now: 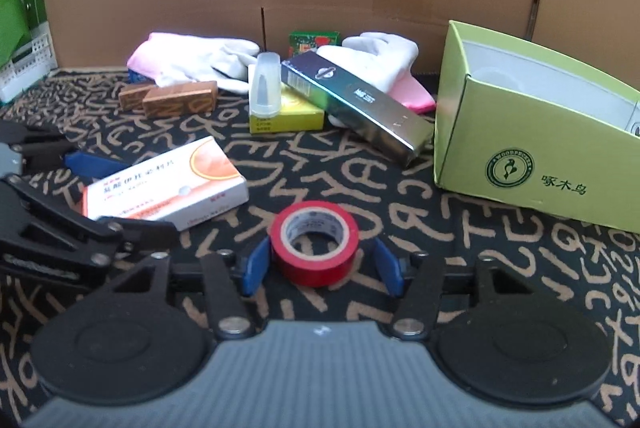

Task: Organize objects
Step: 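Grasp the orange-and-white medicine box with the left tool while the right tool grasps the red tape, then lower the medicine box and red tape into the shoebox and open both tools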

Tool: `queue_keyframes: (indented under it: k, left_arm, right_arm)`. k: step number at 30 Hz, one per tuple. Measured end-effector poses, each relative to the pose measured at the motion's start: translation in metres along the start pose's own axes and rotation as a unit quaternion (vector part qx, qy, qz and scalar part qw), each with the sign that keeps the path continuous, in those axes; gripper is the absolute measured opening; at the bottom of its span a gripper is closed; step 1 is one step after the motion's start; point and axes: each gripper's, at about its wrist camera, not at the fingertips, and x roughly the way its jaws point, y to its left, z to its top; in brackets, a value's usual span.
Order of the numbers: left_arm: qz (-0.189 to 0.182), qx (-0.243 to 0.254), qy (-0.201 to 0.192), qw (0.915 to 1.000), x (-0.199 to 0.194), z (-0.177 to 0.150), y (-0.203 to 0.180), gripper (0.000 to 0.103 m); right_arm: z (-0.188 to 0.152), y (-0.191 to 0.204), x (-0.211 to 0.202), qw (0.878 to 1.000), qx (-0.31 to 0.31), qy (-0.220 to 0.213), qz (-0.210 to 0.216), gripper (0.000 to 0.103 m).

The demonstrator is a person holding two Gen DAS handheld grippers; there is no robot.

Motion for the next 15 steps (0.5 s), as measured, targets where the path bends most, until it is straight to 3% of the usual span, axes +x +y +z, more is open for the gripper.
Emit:
queue_keyframes:
  k: [5, 7, 9, 15]
  left_arm:
    - [0.002, -0.034, 0.004, 0.9994, 0.001, 0.006, 0.003, 0.076]
    - [0.009, -0.034, 0.003, 0.9994, 0.003, 0.006, 0.001, 0.077]
    - [0.015, -0.026, 0.0, 0.9995, 0.004, 0.006, -0.002, 0.072]
    - [0.007, -0.034, 0.001, 0.9994, -0.001, 0.013, -0.008, 0.071]
  right_arm:
    - [-0.001, -0.001, 0.001, 1.0, 0.006, -0.006, 0.005, 0.056]
    - [-0.002, -0.001, 0.001, 1.0, 0.007, -0.007, 0.007, 0.055]
    - [-0.003, -0.003, 0.001, 1.0, 0.012, -0.009, 0.009, 0.046]
    - [0.0, -0.006, -0.004, 1.0, 0.015, -0.007, 0.01, 0.046]
